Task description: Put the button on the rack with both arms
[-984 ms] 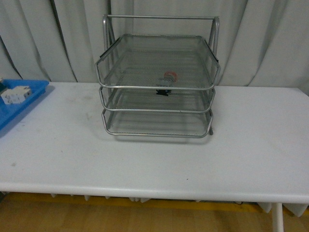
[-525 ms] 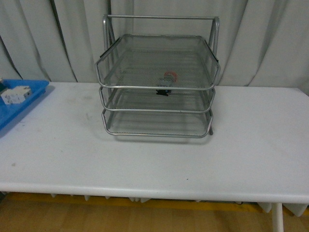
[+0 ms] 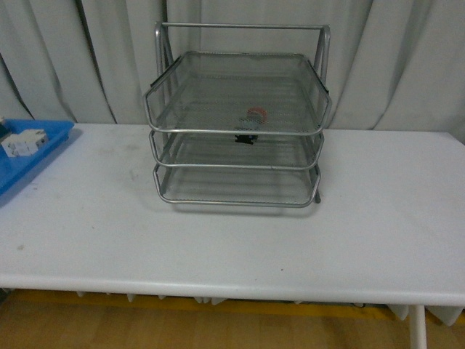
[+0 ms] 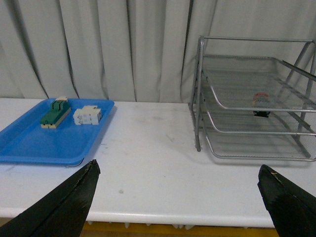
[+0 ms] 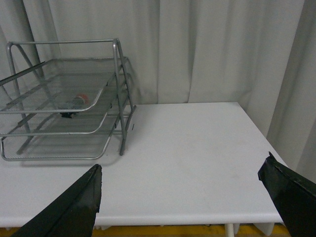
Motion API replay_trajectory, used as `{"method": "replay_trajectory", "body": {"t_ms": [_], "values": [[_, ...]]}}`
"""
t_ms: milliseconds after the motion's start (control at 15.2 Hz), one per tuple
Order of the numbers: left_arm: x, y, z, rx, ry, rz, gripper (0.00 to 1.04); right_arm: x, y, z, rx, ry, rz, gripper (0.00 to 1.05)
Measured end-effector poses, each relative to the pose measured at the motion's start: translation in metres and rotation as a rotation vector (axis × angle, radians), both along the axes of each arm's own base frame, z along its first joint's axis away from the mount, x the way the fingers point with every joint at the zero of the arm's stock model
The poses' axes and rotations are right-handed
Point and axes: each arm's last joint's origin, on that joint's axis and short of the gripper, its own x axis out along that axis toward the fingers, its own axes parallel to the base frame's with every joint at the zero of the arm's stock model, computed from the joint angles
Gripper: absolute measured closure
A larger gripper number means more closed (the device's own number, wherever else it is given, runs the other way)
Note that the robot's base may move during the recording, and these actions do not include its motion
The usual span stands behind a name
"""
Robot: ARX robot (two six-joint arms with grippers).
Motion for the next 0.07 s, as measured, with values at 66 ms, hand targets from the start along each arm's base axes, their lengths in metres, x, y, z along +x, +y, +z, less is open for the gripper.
{"method": "replay_trajectory", "body": {"t_ms": [66], "values": [[0.0,0.0,0.0,0.0,0.0,0.0,0.07,0.0,0.0,0.0,0.0,0.0,0.0,0.06]]}}
